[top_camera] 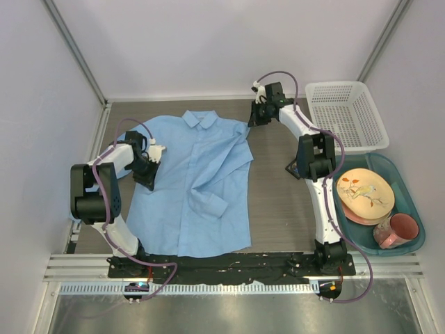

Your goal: Pin the brooch onto the clothing

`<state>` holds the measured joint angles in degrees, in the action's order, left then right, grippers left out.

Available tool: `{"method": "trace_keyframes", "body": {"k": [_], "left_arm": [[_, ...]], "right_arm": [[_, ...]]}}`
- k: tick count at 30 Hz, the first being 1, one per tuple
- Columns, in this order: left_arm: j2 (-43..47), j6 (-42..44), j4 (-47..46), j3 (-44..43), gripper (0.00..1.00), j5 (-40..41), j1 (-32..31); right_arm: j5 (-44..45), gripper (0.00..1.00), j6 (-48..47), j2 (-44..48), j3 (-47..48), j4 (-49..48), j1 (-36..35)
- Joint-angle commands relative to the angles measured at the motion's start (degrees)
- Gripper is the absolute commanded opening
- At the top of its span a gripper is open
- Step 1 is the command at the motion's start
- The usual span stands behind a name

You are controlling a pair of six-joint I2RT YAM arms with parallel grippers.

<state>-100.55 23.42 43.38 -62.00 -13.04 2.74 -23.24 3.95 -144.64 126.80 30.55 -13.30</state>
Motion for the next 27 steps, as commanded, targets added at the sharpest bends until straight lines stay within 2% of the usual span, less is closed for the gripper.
{"method": "trace_keyframes", "body": {"k": [1, 10, 14, 16, 17, 19, 20, 22, 25, 26, 27], "left_arm": [[-1.93, 2.07, -0.75, 2.76, 0.0, 5.13, 0.77], [-2.1, 2.33, -0.92, 2.76, 0.0, 5.57, 0.86], [-2.37, 2.07, -1.01, 2.85, 0.0, 5.13, 0.77], [-2.19, 1.72, -0.84, 2.67, 0.0, 4.78, 0.77], [-2.1, 1.72, -0.92, 2.76, 0.0, 4.51, 0.86], [-1.32, 1.46, -0.75, 2.58, 0.0, 4.08, 0.77], [-1.05, 1.37, -0.4, 2.58, 0.0, 3.29, 0.77], [0.09, 1.02, -0.31, 2.32, 0.02, 2.23, 0.77], [0.97, 0.58, 0.57, 1.62, 0.11, -0.75, 0.77], [1.49, 0.14, 1.18, 1.18, 0.17, -2.5, 0.86], [1.94, 0.14, 1.53, 0.92, 0.21, -3.39, 0.77]], "right_arm": [[10.75, 0.01, -12.89, 6.91, 2.22, -1.01, -1.46], [27.09, 0.01, -31.71, 7.44, -1.73, -12.17, -5.85], [30.18, 0.01, -36.37, 5.95, -2.09, -17.0, -7.79], [32.2, 0.09, -37.6, 4.81, -1.13, -17.36, -9.11], [33.25, 0.24, -37.26, 4.46, -0.42, -15.71, -9.46], [33.44, 0.38, -35.33, 4.28, 2.47, -12.46, -9.46], [33.35, 0.49, -33.32, 4.63, 3.44, -8.7, -9.38], [31.69, 0.58, -30.85, 7.24, 5.03, -4.46, -8.5], [24.41, 0.7, -25.84, 13.3, 4.16, 3.8, -7.44], [21.86, 0.75, -25.31, 14.9, 3.72, 8.08, -7.18], [16.97, 0.77, -24.61, 16.65, 2.24, 10.21, -6.92]]}}
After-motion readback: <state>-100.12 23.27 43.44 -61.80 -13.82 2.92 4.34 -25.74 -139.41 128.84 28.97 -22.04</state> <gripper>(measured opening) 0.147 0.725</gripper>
